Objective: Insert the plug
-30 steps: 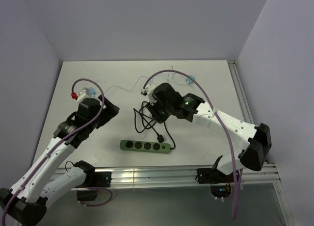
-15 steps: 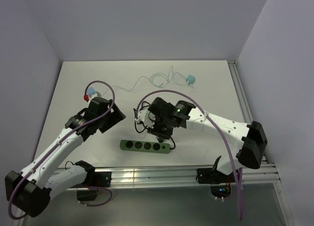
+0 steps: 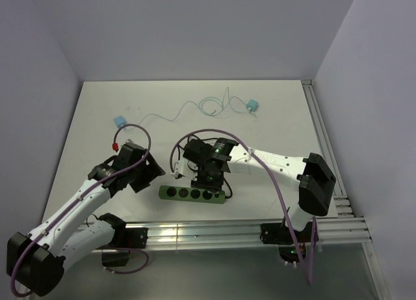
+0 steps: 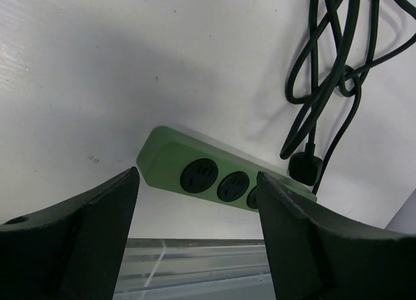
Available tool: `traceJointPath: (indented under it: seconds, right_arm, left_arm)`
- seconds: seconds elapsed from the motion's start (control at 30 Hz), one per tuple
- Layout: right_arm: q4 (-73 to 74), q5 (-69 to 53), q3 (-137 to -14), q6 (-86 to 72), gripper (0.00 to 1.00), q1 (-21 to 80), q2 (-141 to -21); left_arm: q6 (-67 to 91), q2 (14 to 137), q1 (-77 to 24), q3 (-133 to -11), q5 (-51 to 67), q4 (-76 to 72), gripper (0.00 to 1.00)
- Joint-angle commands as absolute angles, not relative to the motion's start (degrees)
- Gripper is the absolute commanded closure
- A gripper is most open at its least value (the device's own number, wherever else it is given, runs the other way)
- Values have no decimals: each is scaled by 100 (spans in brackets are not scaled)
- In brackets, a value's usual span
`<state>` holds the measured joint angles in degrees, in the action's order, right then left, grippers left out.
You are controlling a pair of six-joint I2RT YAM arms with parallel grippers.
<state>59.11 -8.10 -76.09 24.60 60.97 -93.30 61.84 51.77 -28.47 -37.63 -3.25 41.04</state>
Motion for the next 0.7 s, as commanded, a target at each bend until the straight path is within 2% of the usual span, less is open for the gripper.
traceJointPath:
  seconds: [0.0, 0.1, 0.17, 0.2, 0.33, 0.47, 0.5, 0.6, 0.67]
  right_arm:
    - [5924, -502, -7822, 2646, 100, 6231, -9334]
    - [5862, -405, -7866, 2654, 100, 6319, -9448]
    - [5819, -404, -7901, 2654, 100, 6354, -9553]
    - [5784, -404, -7910, 2663, 100, 6363, -9580]
    - [5625, -431, -7937, 2681, 100, 6398, -9720]
    - [5564, -361, -7919, 2707, 100, 6416, -9791]
    - [5563, -352, -7910, 2724, 100, 6425, -9791]
    - [5598, -308, -7936, 2795, 100, 6425, -9817]
    - [5651, -343, -7998, 2839, 100, 6425, -9844]
  left_arm:
    - [6582, 5168, -2830, -3797, -316, 4261, 23]
    - [6688, 5229, -2830, -3788, -422, 4446, 28]
    - [6680, 5177, -2830, -3692, -335, 4430, 38]
    - [6697, 5133, -2821, -3639, -317, 4421, 49]
    - [6820, 4826, -2830, -3183, -150, 4202, 73]
    - [6803, 4746, -2821, -2857, 140, 3868, 82]
    - [6777, 4772, -2821, -2822, 236, 3824, 87]
    - [6698, 4939, -2830, -2760, 325, 3700, 91]
    - [6706, 5009, -2830, -2742, 369, 3639, 97]
